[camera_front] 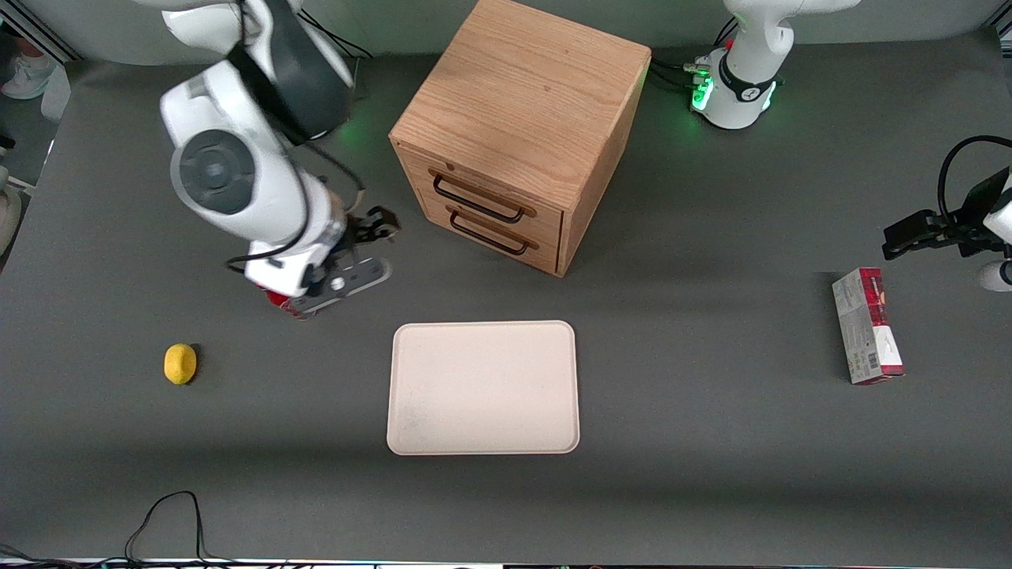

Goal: Open upper drawer
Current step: 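Move the right gripper toward the wooden cabinet's drawers, then lower the open right gripper to the upper drawer's black handle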

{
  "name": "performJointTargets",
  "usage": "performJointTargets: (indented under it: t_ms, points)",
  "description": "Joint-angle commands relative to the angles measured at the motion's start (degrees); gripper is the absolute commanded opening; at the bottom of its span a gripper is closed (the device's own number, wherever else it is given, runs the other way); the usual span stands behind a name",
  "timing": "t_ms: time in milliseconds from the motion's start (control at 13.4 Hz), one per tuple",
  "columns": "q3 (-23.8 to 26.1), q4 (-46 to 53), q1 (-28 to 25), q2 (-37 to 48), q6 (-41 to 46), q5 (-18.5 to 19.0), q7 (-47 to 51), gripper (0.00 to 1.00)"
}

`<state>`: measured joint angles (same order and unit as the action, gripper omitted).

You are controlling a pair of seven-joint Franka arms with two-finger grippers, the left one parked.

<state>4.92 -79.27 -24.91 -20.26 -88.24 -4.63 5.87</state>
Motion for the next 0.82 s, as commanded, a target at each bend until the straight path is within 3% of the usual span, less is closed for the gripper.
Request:
performJointTargets:
  t_ms: [0,297,520,743]
  points:
    - [-0.53,2.28,-2.94,-1.89,-1.58,-0.38,-0.68,1.00]
    - [-0.44,2.37,-3.74,-3.20,-2.55,-0.38,-1.73,1.00]
    - [0.18,2.46,-3.74,-4.70,-3.08,-0.73,-11.02,1.00]
    - [1.31,2.37,-3.74,-5.40,-3.96,-0.91,-11.93,1.00]
